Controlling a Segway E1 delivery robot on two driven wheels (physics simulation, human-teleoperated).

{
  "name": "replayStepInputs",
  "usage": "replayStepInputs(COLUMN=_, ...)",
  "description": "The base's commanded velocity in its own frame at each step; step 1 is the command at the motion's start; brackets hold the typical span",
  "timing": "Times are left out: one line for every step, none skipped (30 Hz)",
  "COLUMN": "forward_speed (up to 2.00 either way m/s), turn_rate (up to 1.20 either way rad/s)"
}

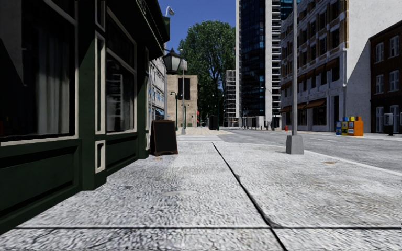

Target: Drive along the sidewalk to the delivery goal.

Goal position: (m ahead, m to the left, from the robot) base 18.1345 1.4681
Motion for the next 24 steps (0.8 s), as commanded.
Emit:
replayStepInputs(forward_speed=2.0, turn_rate=-0.17)
replayStepInputs(forward_speed=2.0, turn_rate=-0.19)
replayStepInputs(forward_speed=2.0, turn_rate=-0.19)
replayStepInputs(forward_speed=2.0, turn_rate=-0.19)
replayStepInputs(forward_speed=2.0, turn_rate=-0.19)
replayStepInputs(forward_speed=2.0, turn_rate=-0.19)
replayStepInputs(forward_speed=2.0, turn_rate=-0.2)
replayStepInputs(forward_speed=2.0, turn_rate=-0.2)
replayStepInputs(forward_speed=2.0, turn_rate=-0.2)
replayStepInputs(forward_speed=2.0, turn_rate=-0.2)
replayStepInputs(forward_speed=2.0, turn_rate=-0.2)
replayStepInputs(forward_speed=2.0, turn_rate=-0.2)
replayStepInputs(forward_speed=2.0, turn_rate=-0.2)
replayStepInputs(forward_speed=2.0, turn_rate=-0.2)
replayStepInputs(forward_speed=2.0, turn_rate=-0.19)
replayStepInputs(forward_speed=2.0, turn_rate=-0.18)
replayStepInputs(forward_speed=2.0, turn_rate=-0.18)
replayStepInputs(forward_speed=2.0, turn_rate=-0.18)
replayStepInputs(forward_speed=2.0, turn_rate=-0.18)
replayStepInputs(forward_speed=2.0, turn_rate=-0.18)
replayStepInputs(forward_speed=2.0, turn_rate=-0.18)
replayStepInputs(forward_speed=2.0, turn_rate=-0.06)
replayStepInputs(forward_speed=2.0, turn_rate=0.0)
replayStepInputs(forward_speed=2.0, turn_rate=0.0)
